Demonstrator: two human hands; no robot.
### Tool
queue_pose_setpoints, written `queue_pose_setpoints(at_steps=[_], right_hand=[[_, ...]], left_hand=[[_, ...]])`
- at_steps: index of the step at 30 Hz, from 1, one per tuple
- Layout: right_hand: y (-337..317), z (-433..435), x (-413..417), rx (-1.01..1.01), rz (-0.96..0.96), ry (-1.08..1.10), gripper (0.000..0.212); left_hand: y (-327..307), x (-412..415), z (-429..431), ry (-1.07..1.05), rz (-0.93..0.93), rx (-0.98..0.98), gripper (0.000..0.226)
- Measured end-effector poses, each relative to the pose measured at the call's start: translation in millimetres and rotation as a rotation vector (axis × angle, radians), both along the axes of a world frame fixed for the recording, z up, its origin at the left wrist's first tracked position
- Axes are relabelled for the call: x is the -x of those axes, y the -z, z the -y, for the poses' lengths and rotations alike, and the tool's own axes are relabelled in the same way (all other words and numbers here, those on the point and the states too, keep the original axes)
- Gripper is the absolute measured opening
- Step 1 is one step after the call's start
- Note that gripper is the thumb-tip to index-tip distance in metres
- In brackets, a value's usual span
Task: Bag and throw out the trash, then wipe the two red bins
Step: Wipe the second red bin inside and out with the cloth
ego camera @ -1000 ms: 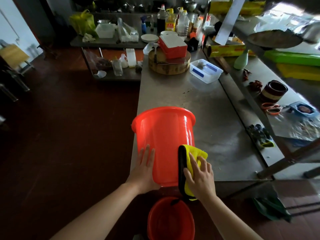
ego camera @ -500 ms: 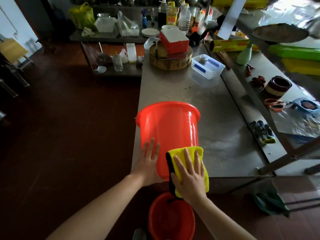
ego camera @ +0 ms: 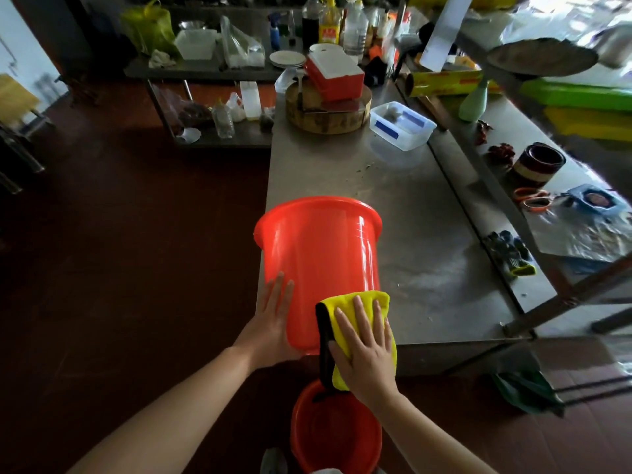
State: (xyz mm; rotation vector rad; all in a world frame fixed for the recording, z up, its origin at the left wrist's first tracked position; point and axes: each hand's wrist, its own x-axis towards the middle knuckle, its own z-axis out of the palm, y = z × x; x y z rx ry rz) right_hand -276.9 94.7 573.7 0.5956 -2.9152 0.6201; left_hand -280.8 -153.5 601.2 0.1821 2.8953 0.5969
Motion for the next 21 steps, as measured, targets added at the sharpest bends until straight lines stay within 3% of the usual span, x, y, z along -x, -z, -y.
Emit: queue_pose_setpoints(at_steps=[9, 21], right_hand=[[-42, 53, 47, -0.163, 0.03, -0.041, 0.054], [-92, 134, 166, -0.219, 0.121, -0.017, 0.054]], left_hand=[[0, -2, 5, 0.081, -0.134, 0.05, 0.139], [14, -9, 23, -0.049, -0.048, -0.051, 0.134]])
